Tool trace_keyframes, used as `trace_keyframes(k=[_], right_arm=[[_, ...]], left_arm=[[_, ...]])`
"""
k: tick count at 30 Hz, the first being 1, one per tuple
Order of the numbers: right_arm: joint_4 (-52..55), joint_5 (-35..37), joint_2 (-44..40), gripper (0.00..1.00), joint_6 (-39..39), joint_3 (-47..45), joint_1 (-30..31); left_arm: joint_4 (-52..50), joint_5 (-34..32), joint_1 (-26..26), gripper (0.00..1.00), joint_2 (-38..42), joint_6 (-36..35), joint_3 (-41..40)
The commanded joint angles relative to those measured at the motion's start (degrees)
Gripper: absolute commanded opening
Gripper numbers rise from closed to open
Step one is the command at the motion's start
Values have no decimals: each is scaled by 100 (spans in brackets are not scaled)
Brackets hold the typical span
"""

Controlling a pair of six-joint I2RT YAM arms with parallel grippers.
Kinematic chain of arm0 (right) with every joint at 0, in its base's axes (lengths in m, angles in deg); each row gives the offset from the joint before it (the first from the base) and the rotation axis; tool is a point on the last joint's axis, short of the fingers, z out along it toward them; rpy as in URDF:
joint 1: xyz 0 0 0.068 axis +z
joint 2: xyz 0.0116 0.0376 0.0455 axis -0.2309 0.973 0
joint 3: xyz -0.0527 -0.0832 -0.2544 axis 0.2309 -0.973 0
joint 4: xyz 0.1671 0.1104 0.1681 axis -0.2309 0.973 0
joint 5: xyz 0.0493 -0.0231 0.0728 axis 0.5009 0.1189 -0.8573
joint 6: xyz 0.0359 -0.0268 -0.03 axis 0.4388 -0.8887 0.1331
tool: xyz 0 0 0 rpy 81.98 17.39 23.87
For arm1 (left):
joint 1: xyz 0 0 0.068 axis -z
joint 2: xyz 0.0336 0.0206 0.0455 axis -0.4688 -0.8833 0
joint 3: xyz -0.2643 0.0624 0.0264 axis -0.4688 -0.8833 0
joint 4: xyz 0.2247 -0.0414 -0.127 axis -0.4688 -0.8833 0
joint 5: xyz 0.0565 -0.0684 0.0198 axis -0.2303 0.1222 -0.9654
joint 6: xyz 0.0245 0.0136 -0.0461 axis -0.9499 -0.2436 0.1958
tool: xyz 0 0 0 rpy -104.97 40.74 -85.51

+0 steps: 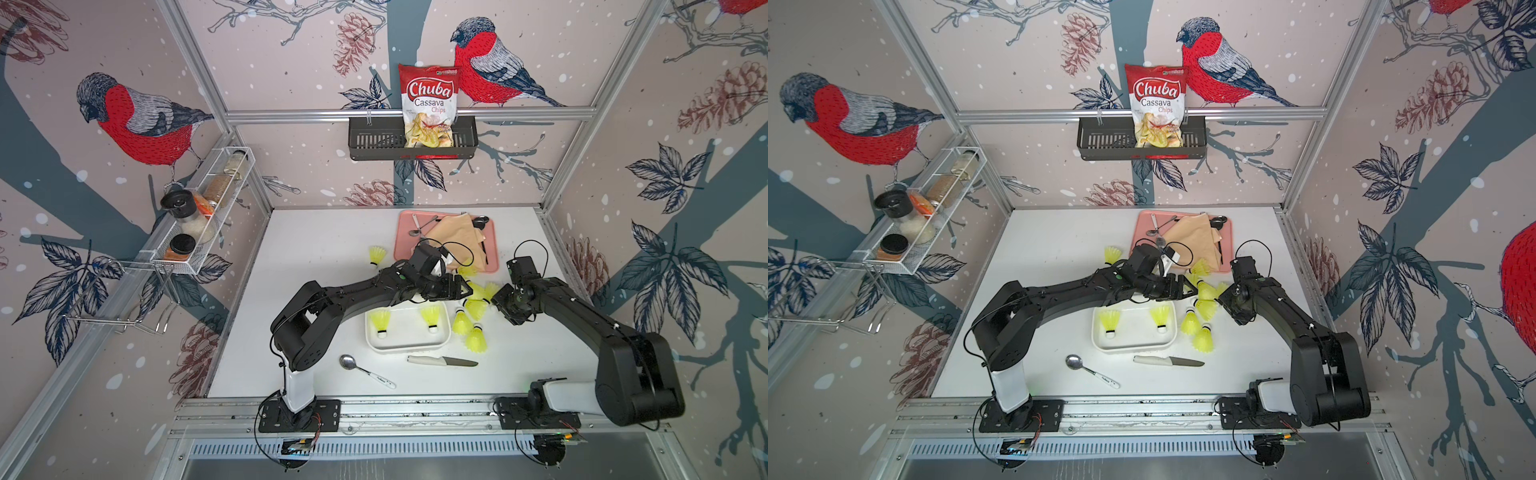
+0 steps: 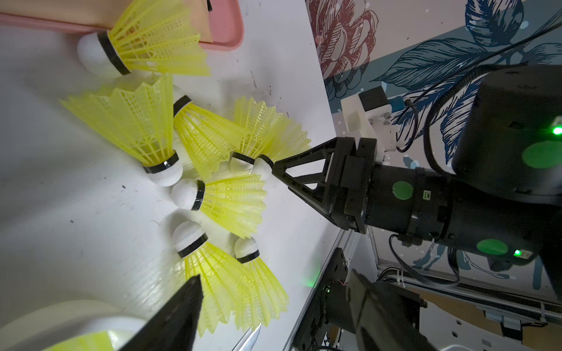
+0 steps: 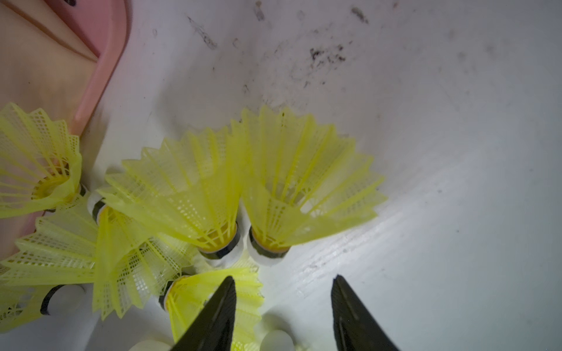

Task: Put the shuttlecocks into the storage box
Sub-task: Pick up the shuttlecock at the center of the board.

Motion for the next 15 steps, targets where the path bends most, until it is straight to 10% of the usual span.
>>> trace_keyframes(k=[1,15], right_arm=[[-268,10,113,52,199,-54,-17],[-632,137,690,45,98,-82,-99]], left_arm=[[202,170,19,78,-148,-184,212],[-58,287,14,78,-741,-396,946]])
